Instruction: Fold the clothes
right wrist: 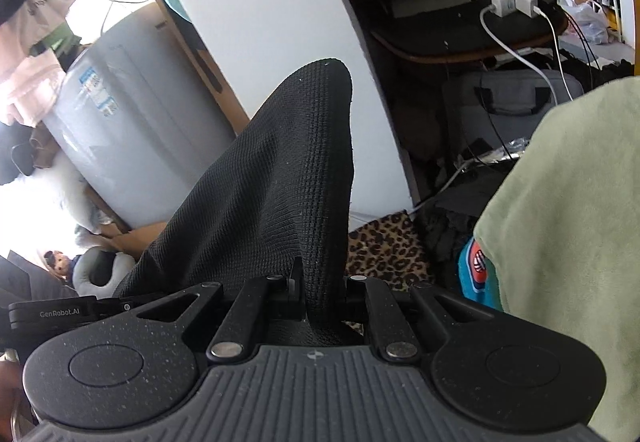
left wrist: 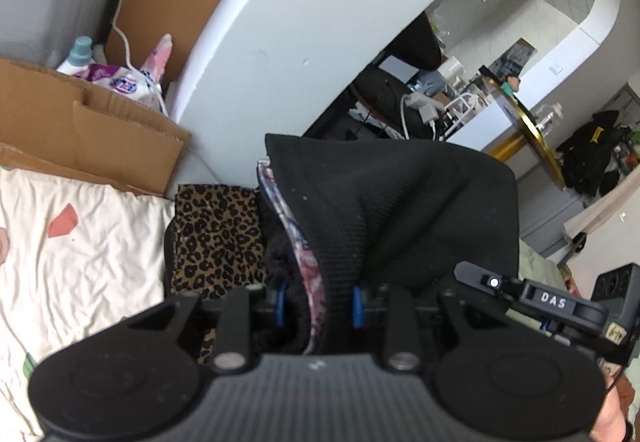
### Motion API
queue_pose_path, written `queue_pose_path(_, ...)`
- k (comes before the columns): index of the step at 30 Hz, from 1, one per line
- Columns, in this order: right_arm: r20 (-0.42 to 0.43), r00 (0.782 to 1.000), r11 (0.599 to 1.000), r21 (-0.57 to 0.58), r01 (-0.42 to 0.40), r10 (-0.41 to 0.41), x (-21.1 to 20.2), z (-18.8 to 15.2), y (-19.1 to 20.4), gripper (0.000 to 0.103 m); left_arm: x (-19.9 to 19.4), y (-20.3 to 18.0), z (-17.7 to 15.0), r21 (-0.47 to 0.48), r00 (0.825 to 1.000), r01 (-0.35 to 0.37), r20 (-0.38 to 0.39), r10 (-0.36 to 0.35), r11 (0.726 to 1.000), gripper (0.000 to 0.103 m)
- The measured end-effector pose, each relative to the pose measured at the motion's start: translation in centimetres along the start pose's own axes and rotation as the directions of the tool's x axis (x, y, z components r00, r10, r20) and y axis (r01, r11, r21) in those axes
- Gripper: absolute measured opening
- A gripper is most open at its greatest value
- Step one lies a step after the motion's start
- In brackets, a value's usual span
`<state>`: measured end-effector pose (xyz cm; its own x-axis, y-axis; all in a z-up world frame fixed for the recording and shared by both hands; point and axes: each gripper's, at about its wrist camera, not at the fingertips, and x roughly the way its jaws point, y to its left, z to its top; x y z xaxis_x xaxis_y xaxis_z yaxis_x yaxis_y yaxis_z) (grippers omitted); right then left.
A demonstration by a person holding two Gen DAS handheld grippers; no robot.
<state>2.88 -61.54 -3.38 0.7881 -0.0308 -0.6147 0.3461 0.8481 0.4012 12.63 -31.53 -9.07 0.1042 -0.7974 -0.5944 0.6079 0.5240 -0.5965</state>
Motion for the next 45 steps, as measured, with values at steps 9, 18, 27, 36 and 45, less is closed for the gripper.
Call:
queue_pose_path(9, 0.006, 0.999, 0.998, -0.013, 0.054, -0.054, 4.2, -1.4, -3.1, 0.008, 5.8, 2.8, -1.6, 0.002, 0.998, 0.05, -0.032, -0.05, 0.999, 0.031)
queue_pose_path(18, -0.007, 0.997, 0.996, -0.04, 0.081, -0.081, 9.0, -3.1, -4.8, 0.008, 10.5, 7.9, -3.6, -0.045, 0.993, 0.111, -0.023, -0.112, 0.993, 0.031)
queue_pose_path(27, 0.001, 0.991, 0.989, -0.064, 0.131, -0.131, 14.3, -5.0, -5.8, 0.008, 14.7, 12.0, -5.0, -0.074, 0.991, 0.134, -0.002, -0.134, 0.988, 0.031)
queue_pose_path(36, -0.011, 0.985, 0.982, -0.076, 0.17, -0.172, 19.7, -5.1, -8.2, 0.008, 19.5, 15.0, -5.0, -0.096, 0.988, 0.153, -0.02, -0.155, 0.984, 0.031)
queue_pose_path(45, -0.034, 0.986, 0.984, -0.08, 0.162, -0.165, 24.3, -5.2, -10.2, 0.008, 22.6, 17.7, -4.4, -0.107, 0.986, 0.158, -0.028, -0.162, 0.982, 0.031)
